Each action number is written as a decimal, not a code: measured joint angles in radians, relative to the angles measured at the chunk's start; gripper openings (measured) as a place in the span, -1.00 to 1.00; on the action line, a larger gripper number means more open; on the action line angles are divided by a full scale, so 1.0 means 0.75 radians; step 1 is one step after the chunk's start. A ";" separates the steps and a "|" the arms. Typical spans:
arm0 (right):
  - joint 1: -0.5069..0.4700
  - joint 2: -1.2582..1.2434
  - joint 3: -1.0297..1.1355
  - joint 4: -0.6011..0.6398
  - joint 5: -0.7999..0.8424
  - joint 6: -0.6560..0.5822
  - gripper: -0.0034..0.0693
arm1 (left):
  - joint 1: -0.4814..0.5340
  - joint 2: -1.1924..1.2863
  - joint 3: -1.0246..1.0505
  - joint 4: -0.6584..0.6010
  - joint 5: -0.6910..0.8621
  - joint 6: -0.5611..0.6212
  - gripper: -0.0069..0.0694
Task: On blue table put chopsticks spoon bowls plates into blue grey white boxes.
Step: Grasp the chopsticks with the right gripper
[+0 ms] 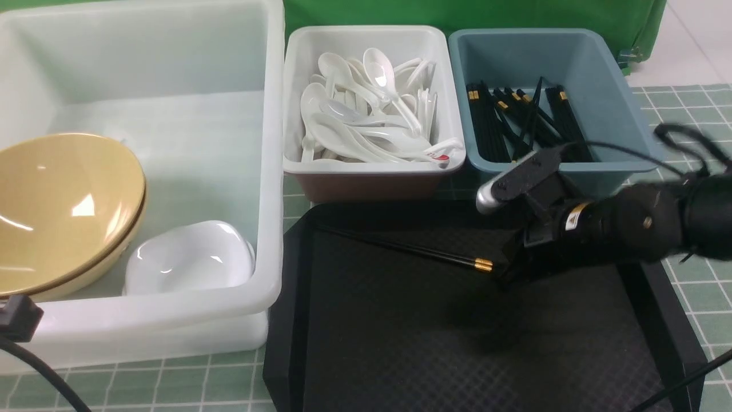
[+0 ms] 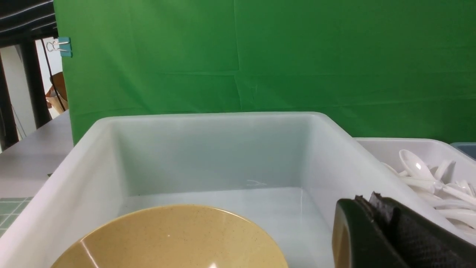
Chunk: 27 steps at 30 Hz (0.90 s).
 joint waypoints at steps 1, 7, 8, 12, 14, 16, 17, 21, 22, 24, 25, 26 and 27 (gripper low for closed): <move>0.000 -0.019 -0.050 0.000 0.083 -0.021 -0.81 | 0.000 0.000 0.000 0.000 -0.002 0.000 -0.81; 0.010 0.058 -0.378 -0.005 0.628 -0.156 -0.73 | 0.000 0.000 0.000 0.000 -0.014 0.000 -0.81; 0.014 0.093 -0.425 -0.005 0.679 -0.174 -0.67 | 0.000 0.000 0.000 0.000 -0.015 0.001 -0.81; 0.025 0.235 -0.557 -0.010 0.743 -0.263 -0.26 | 0.000 0.000 0.000 0.000 -0.015 0.001 -0.81; 0.025 0.294 -0.599 -0.015 0.748 -0.341 -0.06 | 0.000 0.000 0.000 0.000 -0.015 0.001 -0.81; 0.025 0.337 -0.627 -0.019 0.748 -0.412 0.05 | 0.000 0.000 0.000 0.000 -0.015 0.001 -0.81; 0.025 0.341 -0.630 -0.019 0.748 -0.419 0.06 | 0.000 0.000 0.000 0.000 -0.015 0.001 -0.81; 0.025 0.416 -0.665 -0.021 0.806 -0.486 0.07 | 0.000 0.000 0.000 0.000 -0.015 0.001 -0.81; 0.025 0.416 -0.665 -0.021 0.810 -0.487 0.06 | 0.000 0.000 0.000 0.000 -0.015 0.001 -0.81; 0.025 0.434 -0.675 -0.020 0.860 -0.491 -0.10 | 0.000 0.000 0.000 0.000 -0.016 0.001 -0.81; 0.025 0.436 -0.677 -0.020 0.873 -0.492 -0.16 | 0.000 0.000 0.000 0.000 -0.016 0.001 -0.81; 0.025 0.436 -0.678 -0.019 0.892 -0.492 -0.28 | 0.000 0.000 0.000 0.000 -0.019 0.001 -0.81; 0.025 0.436 -0.680 -0.017 0.913 -0.492 -0.37 | 0.000 0.000 0.000 0.000 -0.023 0.001 -0.81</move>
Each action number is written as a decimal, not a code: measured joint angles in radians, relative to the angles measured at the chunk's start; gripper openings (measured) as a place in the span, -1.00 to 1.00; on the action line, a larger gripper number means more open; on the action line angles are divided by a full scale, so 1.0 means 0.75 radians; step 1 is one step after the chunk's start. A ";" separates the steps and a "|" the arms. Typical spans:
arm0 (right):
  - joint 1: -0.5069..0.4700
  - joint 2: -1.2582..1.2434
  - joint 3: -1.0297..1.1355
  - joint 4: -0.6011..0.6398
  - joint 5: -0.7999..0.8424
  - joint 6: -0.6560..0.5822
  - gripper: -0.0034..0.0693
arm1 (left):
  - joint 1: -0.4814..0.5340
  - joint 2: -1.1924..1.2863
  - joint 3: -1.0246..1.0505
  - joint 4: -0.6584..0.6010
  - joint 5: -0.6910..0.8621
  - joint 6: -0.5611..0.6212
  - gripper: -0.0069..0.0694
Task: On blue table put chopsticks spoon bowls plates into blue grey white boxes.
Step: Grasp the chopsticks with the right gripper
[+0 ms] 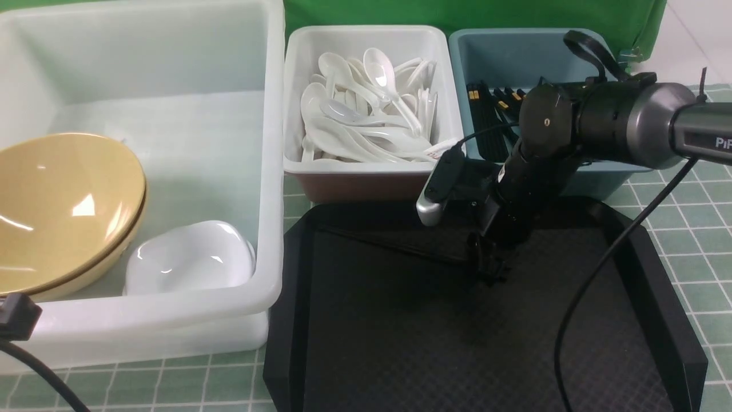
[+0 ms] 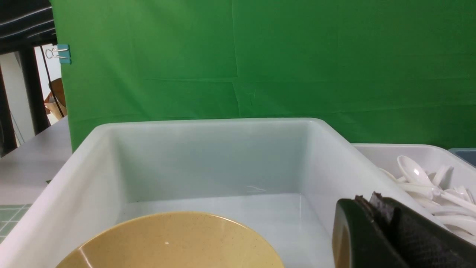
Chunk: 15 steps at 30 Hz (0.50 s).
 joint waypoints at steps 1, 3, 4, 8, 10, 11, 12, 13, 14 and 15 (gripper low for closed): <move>0.000 0.000 -0.002 0.003 0.028 0.000 -0.44 | 0.000 0.000 0.000 0.000 -0.003 0.000 -0.81; 0.000 0.000 -0.012 0.005 0.085 0.002 -0.46 | 0.000 0.000 0.000 0.000 -0.003 0.000 -0.81; 0.000 0.000 -0.012 0.005 0.091 0.002 -0.46 | 0.000 0.000 0.000 0.000 -0.003 0.000 -0.81; 0.000 -0.004 -0.019 -0.010 0.211 0.082 -0.46 | 0.000 0.000 0.000 0.000 -0.004 0.000 -0.81; 0.000 -0.012 -0.019 -0.014 0.228 0.102 -0.46 | 0.000 0.000 0.000 0.000 -0.004 0.000 -0.81; 0.000 -0.039 -0.019 -0.017 0.263 0.121 -0.46 | 0.000 0.000 0.000 0.000 -0.003 0.000 -0.81; 0.000 -0.069 -0.019 -0.017 0.283 0.133 -0.46 | 0.000 0.000 0.000 0.000 -0.003 0.000 -0.81; 0.000 -0.080 -0.019 -0.017 0.290 0.136 -0.46 | 0.000 0.000 0.000 0.000 -0.003 0.000 -0.81; 0.000 -0.104 -0.019 -0.019 0.304 0.150 -0.46 | 0.000 0.000 0.000 0.000 -0.003 0.000 -0.81; 0.000 -0.144 -0.019 -0.025 0.323 0.156 -0.46 | 0.000 0.000 0.000 0.000 -0.003 0.000 -0.81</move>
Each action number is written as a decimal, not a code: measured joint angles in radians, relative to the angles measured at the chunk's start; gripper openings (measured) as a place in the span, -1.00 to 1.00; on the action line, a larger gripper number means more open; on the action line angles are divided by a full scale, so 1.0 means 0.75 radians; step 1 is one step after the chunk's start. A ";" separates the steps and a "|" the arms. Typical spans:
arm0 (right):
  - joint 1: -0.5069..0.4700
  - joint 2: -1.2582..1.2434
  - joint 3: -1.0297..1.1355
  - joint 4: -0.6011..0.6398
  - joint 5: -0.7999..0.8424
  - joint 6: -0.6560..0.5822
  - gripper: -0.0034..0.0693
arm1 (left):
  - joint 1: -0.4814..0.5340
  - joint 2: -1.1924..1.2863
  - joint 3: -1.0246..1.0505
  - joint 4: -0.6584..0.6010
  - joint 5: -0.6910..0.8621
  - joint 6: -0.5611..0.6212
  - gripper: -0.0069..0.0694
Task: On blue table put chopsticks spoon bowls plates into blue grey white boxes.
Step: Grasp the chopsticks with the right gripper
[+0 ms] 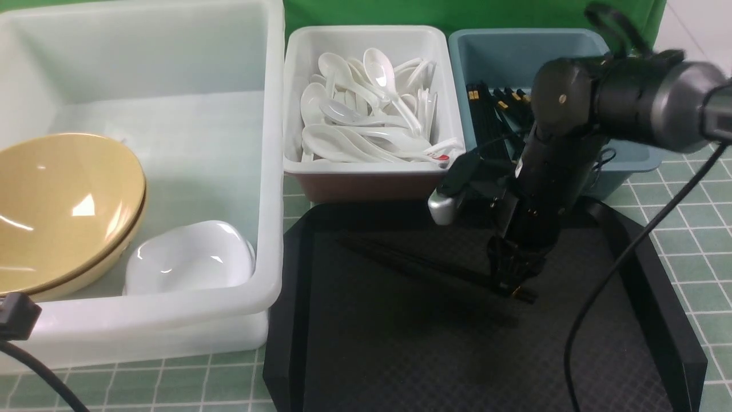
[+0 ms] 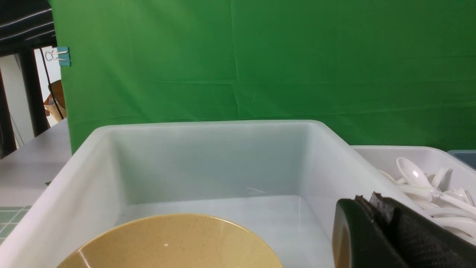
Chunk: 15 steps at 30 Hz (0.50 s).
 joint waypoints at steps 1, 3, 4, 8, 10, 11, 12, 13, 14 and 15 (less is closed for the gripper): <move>0.000 -0.035 0.000 -0.003 0.015 0.003 -0.46 | 0.000 0.000 0.000 0.000 0.000 0.000 -0.81; 0.000 -0.118 0.000 -0.007 0.040 0.016 -0.49 | 0.000 0.000 0.000 0.000 0.000 0.000 -0.81; 0.000 -0.126 0.000 -0.007 0.041 0.017 -0.49 | 0.000 0.000 0.000 0.000 0.000 0.000 -0.81; 0.000 -0.299 0.000 -0.063 0.051 0.025 -0.76 | 0.000 0.000 0.000 0.000 0.001 0.000 -0.81; -0.002 -0.358 0.000 -0.098 0.028 0.025 -0.77 | 0.000 0.000 0.000 0.000 0.001 0.000 -0.81; -0.013 -0.399 0.000 -0.114 -0.013 0.025 -0.78 | 0.000 0.000 0.000 0.000 0.001 0.000 -0.81; -0.017 -0.407 0.000 -0.117 -0.022 0.025 -0.78 | 0.000 0.000 0.000 0.000 0.001 0.000 -0.81; -0.030 -0.424 -0.001 -0.116 -0.043 0.025 -0.78 | 0.000 0.000 0.000 0.000 0.001 0.000 -0.81; -0.039 -0.422 -0.001 -0.116 -0.051 0.025 -0.78 | 0.000 0.000 0.000 0.000 0.001 0.000 -0.81; -0.045 -0.411 -0.001 -0.116 -0.051 0.025 -0.78 | 0.000 0.000 0.000 0.000 0.001 0.000 -0.81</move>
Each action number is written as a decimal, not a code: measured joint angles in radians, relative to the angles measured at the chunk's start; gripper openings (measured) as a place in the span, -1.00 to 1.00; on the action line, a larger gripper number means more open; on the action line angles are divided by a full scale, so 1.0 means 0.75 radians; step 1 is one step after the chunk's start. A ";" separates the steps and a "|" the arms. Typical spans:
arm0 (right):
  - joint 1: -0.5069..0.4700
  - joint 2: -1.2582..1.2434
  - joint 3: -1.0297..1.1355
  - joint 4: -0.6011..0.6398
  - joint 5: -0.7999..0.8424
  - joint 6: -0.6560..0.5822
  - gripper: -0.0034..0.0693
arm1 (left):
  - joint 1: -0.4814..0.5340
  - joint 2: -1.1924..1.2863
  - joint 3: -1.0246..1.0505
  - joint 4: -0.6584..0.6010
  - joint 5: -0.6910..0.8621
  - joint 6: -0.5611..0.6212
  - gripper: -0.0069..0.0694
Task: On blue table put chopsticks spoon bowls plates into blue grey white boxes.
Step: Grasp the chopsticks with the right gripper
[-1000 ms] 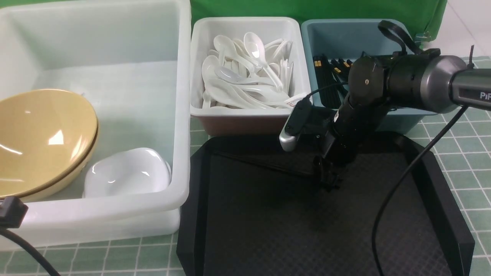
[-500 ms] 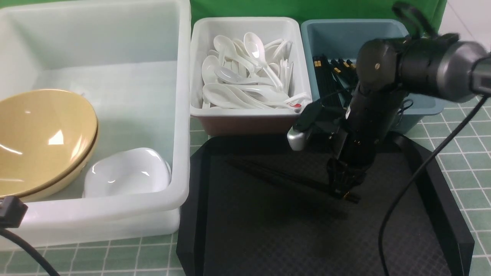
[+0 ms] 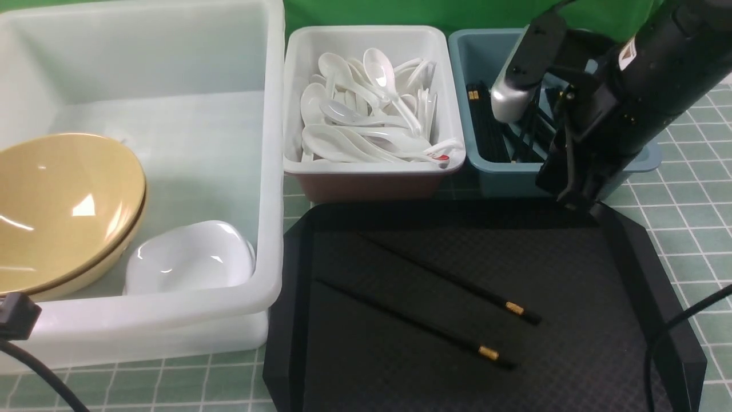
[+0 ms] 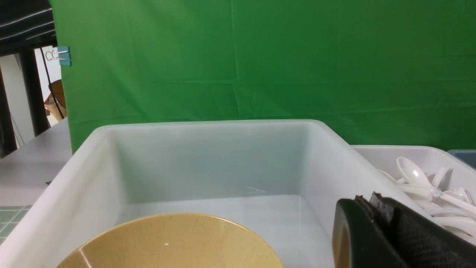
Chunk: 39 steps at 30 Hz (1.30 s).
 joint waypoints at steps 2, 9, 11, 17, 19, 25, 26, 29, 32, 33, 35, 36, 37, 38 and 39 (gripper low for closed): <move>0.001 0.058 0.000 0.012 0.008 0.013 -0.78 | 0.000 0.000 0.000 0.000 0.000 0.000 -0.81; 0.115 0.321 0.001 0.048 0.045 0.137 -0.48 | 0.000 0.000 0.000 0.000 0.000 0.000 -0.81; 0.146 0.378 0.001 0.051 0.049 0.151 -0.35 | 0.000 0.000 0.000 0.000 0.000 -0.001 -0.81; 0.207 0.501 0.001 0.051 0.023 0.168 -0.13 | 0.000 0.000 0.000 0.000 0.000 -0.001 -0.81; 0.214 0.539 0.001 0.045 -0.012 0.181 -0.17 | 0.000 0.000 0.000 0.000 0.000 -0.001 -0.81; 0.215 0.552 -0.014 0.036 -0.032 0.175 -0.70 | 0.000 0.000 0.000 0.000 0.000 -0.001 -0.81; 0.215 0.545 -0.014 0.037 -0.029 0.173 -0.78 | 0.000 0.000 0.000 0.000 0.000 -0.001 -0.81; 0.215 0.501 -0.003 0.039 -0.018 0.156 -0.81 | 0.000 0.000 0.000 0.000 0.000 -0.001 -0.81; 0.215 0.374 0.001 0.027 -0.011 0.139 -0.81 | 0.000 0.000 0.000 0.000 0.000 -0.001 -0.81; 0.215 0.364 0.001 0.026 -0.011 0.139 -0.81 | 0.000 0.000 0.000 0.000 0.000 -0.001 -0.81; 0.201 0.268 0.001 0.022 -0.021 0.136 -0.81 | 0.000 0.000 0.000 0.000 0.000 -0.001 -0.81; 0.181 0.184 -0.001 0.021 -0.023 0.137 -0.81 | 0.000 0.000 0.000 0.000 0.000 -0.001 -0.81; 0.173 0.161 -0.001 0.021 -0.024 0.139 -0.81 | 0.000 0.000 0.000 0.000 0.000 -0.001 -0.81; 0.159 0.135 -0.001 0.019 -0.024 0.152 -0.80 | 0.000 0.000 0.000 0.000 0.000 -0.001 -0.81; 0.151 0.120 -0.001 0.016 -0.024 0.175 -0.79 | 0.000 0.000 0.000 0.000 0.000 -0.001 -0.81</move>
